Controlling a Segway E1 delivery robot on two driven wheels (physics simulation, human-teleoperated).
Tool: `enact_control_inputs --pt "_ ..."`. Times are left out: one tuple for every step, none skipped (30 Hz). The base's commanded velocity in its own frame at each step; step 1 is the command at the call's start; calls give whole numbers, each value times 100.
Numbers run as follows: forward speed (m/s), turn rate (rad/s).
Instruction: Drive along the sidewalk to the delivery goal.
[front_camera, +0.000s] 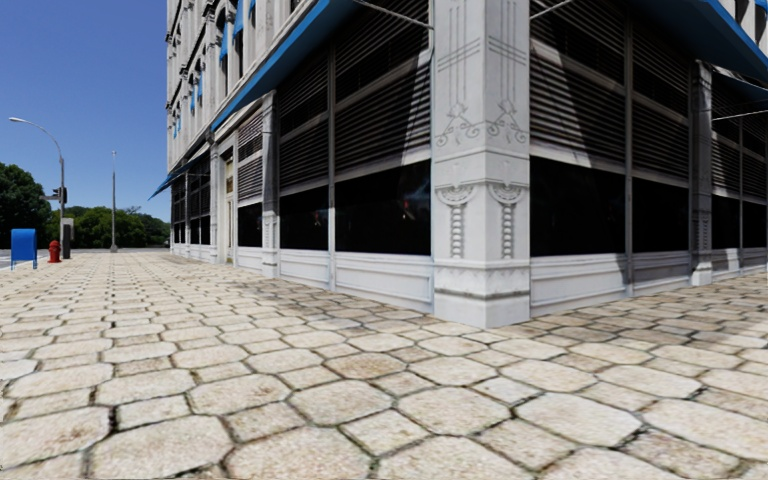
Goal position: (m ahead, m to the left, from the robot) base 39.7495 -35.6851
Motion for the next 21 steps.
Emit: enact_control_inputs --pt "110 -120" --pt "111 -120" --pt "111 -120" --pt "111 -120" --pt "111 -120" --pt "111 -120" --pt "111 -120" --pt "111 -120" --pt "111 -120" --pt "111 -120" --pt "111 -120" --pt "111 -120" --pt "111 -120" --pt "111 -120" --pt "111 -75" --pt "111 -16" --pt "111 -5" --pt "111 -1" --pt "111 0" --pt "111 0" --pt "111 -5"
